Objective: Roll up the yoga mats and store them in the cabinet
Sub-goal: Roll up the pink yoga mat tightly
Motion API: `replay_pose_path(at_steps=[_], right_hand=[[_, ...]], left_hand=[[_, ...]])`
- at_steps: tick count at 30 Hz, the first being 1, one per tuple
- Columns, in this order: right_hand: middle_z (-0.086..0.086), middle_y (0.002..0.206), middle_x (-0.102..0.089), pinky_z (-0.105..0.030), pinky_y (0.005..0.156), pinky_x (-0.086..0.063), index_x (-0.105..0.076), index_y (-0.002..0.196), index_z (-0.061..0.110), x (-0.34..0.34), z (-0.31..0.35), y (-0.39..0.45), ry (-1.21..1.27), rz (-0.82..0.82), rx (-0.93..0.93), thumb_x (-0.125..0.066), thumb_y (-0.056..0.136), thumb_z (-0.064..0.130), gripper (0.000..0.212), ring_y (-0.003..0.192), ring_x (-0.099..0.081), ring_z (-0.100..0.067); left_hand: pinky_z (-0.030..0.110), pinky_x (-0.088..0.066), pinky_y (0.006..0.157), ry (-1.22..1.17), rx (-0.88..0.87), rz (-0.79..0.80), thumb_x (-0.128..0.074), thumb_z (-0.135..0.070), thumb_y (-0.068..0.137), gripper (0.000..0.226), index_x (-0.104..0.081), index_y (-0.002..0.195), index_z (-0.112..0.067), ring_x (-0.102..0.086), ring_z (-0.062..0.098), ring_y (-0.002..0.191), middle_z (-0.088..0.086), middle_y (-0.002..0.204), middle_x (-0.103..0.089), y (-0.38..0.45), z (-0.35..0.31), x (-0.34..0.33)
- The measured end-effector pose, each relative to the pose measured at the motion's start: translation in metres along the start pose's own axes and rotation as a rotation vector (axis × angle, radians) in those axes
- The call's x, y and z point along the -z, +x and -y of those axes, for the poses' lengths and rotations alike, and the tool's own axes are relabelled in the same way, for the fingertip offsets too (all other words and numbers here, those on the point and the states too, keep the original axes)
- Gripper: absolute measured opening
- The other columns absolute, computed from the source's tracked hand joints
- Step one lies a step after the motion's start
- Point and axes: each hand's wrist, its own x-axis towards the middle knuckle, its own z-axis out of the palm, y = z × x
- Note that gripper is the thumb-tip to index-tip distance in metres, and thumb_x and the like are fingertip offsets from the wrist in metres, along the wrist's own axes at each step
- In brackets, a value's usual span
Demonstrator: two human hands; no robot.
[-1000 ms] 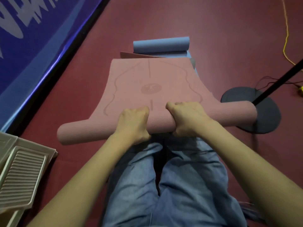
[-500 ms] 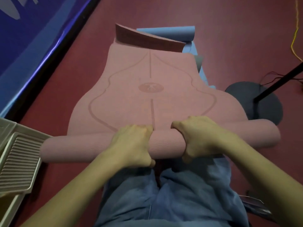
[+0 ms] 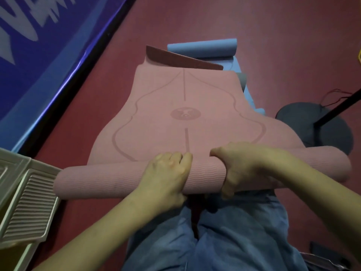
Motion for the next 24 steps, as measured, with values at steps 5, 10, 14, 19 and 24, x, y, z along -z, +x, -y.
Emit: replay_pose_path(at_steps=[5,10,14,19,24], right_hand=[[-0.001,0.110,-0.057,-0.033,0.071,-0.037,-0.041,0.115,0.024,-0.012,0.005,-0.009,-0.305,-0.281,0.040,-0.084,0.059,0.054,0.077,0.098,-0.060,-0.028],[0.001,0.101,-0.062,-0.036,0.067,-0.042,-0.042,0.108,0.023,-0.023,0.000,-0.006,-0.339,-0.370,0.046,-0.077,0.059,0.049,0.065,0.091,-0.064,-0.030],[0.002,0.095,-0.063,-0.032,0.065,-0.044,-0.054,0.109,0.028,0.011,-0.003,0.008,-0.253,-0.149,0.009,-0.088,0.047,0.048,0.074,0.082,-0.059,-0.023],[0.007,0.090,-0.072,-0.031,0.075,-0.058,-0.066,0.105,0.026,0.032,-0.014,0.039,0.054,0.123,0.027,-0.099,0.047,0.030,0.067,0.085,-0.068,-0.018],[0.007,0.096,-0.072,-0.034,0.081,-0.060,-0.064,0.107,0.024,0.031,-0.018,0.048,0.121,0.106,0.088,-0.098,0.049,0.026,0.067,0.092,-0.069,-0.018]], left_hand=[[0.038,-0.056,0.079,-0.159,0.018,0.262,-0.082,-0.055,0.054,0.078,-0.051,0.119,-0.024,-0.066,0.027,0.094,0.000,0.105,-0.068,0.033,0.020,0.032],[0.035,-0.055,0.075,-0.170,-0.009,0.310,-0.084,-0.054,0.052,0.076,-0.053,0.115,-0.025,-0.065,0.024,0.088,-0.002,0.099,-0.067,0.040,0.017,0.033],[0.033,-0.048,0.079,-0.265,0.058,0.200,-0.081,-0.059,0.049,0.084,-0.052,0.123,-0.031,-0.055,0.018,0.102,-0.009,0.113,-0.055,0.042,0.019,0.026],[0.035,-0.042,0.076,-0.107,0.054,0.085,-0.075,-0.064,0.058,0.086,-0.040,0.124,-0.021,-0.052,0.022,0.102,-0.004,0.114,-0.050,0.040,0.016,0.027],[0.037,-0.046,0.080,0.040,0.033,0.037,-0.079,-0.063,0.068,0.092,-0.036,0.133,-0.014,-0.060,0.030,0.102,0.005,0.117,-0.057,0.034,0.011,0.027]])
